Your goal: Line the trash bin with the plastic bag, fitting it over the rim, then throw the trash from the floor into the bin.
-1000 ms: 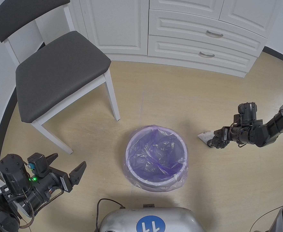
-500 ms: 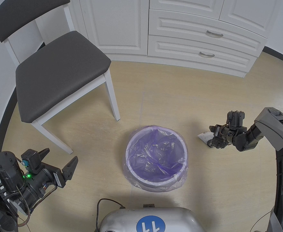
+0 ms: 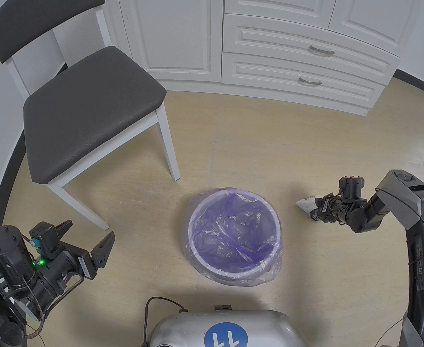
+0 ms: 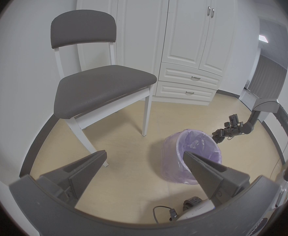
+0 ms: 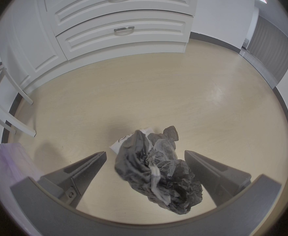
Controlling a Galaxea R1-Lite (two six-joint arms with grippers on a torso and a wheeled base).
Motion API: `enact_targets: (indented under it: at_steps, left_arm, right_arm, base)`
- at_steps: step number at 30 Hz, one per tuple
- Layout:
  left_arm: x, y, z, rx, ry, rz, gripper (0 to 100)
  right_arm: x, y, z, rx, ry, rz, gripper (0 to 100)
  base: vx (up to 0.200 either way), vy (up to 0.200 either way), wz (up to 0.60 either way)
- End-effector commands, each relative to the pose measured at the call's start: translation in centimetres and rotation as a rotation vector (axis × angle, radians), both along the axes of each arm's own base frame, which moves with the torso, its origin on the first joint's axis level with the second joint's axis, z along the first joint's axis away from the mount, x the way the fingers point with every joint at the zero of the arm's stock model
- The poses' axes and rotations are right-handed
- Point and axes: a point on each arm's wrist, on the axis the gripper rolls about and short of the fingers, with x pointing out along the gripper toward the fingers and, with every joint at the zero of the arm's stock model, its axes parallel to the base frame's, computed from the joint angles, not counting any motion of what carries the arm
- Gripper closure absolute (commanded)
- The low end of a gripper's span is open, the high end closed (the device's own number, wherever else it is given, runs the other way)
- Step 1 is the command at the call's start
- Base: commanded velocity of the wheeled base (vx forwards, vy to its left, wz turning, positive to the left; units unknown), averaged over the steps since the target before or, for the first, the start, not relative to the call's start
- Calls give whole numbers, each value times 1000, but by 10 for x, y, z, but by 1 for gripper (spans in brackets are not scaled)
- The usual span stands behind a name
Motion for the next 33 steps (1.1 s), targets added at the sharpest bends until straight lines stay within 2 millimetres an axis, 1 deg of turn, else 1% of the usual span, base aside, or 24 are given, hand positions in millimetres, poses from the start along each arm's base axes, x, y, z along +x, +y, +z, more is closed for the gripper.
enact_targets:
  at_steps: [1,7,16,17,21,25,28,29,30,31,32,33]
  left_arm:
    - [-3,1,-2,4,10,0,0]
    - [-3,1,-2,4,10,0,0]
    - [-3,1,-1,2,5,0,0]
    - [-3,1,-1,2,4,2,0]
    - [-3,1,-1,2,5,0,0]
    - [-4,2,-1,2,4,2,0]
    - [-4,1,-1,2,1,0,0]
    - [-4,1,-1,1,-1,0,0]
    - [-4,2,0,-1,-5,0,0]
    - [-5,2,1,-2,-8,0,0]
    - [-5,2,2,-3,-13,-2,0]
    - [-6,2,2,-3,-13,0,0]
  right_arm:
    - [0,-3,-9,0,17,-6,0]
    - [0,-10,-14,-1,36,-21,0]
    - [1,-10,-30,-2,59,-19,0]
    - [2,-10,-33,0,56,-20,100]
    - [5,-11,-33,8,39,-24,100]
    - [0,-11,-21,2,35,-19,100]
    - [-8,-8,4,-3,17,-2,100]
    - [-10,-8,8,-7,13,2,100]
    - [-15,-6,19,-22,6,13,100]
    - [-16,-5,20,-26,7,17,100]
    - [-23,-3,33,-51,4,37,100]
    - [-25,-2,35,-58,3,42,100]
  base:
    - [0,0,0]
    - [0,0,0]
    - [0,0,0]
    - [0,0,0]
    - [0,0,0]
    - [0,0,0]
    - [0,0,0]
    - [0,0,0]
    - [0,0,0]
    - [0,0,0]
    - [0,0,0]
    - [0,0,0]
